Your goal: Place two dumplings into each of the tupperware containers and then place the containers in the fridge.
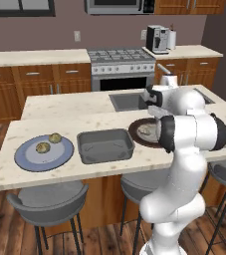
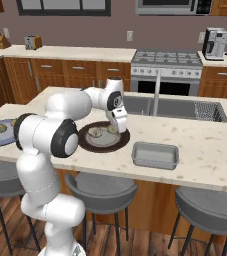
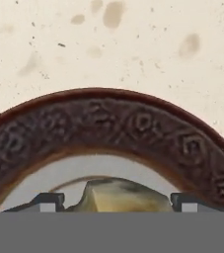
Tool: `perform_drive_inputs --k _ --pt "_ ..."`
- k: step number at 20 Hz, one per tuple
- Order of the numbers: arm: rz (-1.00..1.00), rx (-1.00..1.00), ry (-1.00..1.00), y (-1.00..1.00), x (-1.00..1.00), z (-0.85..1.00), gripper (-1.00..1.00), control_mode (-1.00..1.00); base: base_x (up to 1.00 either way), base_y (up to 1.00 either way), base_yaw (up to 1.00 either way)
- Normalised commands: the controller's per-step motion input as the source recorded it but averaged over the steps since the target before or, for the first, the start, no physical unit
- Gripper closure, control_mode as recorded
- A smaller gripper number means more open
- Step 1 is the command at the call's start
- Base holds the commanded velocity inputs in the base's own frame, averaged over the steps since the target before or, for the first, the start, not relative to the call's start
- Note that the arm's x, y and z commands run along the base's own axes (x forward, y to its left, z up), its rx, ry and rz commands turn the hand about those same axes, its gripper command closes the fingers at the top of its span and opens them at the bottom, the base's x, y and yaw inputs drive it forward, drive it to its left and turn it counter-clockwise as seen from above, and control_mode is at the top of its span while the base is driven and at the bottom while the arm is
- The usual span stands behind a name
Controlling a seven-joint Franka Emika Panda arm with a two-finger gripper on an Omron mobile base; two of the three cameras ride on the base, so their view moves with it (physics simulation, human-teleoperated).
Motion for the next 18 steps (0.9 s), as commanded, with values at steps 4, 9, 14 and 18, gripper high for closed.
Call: perform_drive_inputs --k 4,9,14,18 --pt "-0.38 -0.10 -0.07 -0.26 -0.61 0.93 1.00 -1.00 0.00 0.00 0.00" --pt "-0.35 -0.14 -0.16 -0.82 -0.98 0.39 1.00 -1.00 0.00 0.00 0.00" --pt "-0.25 -0.08 -0.05 -1.00 -0.36 0.16 1.00 -1.00 0.00 0.00 0.00" --pt "-0.08 0.07 -0.08 -1.00 0.08 -0.04 1.00 -1.00 0.00 0.00 0.00"
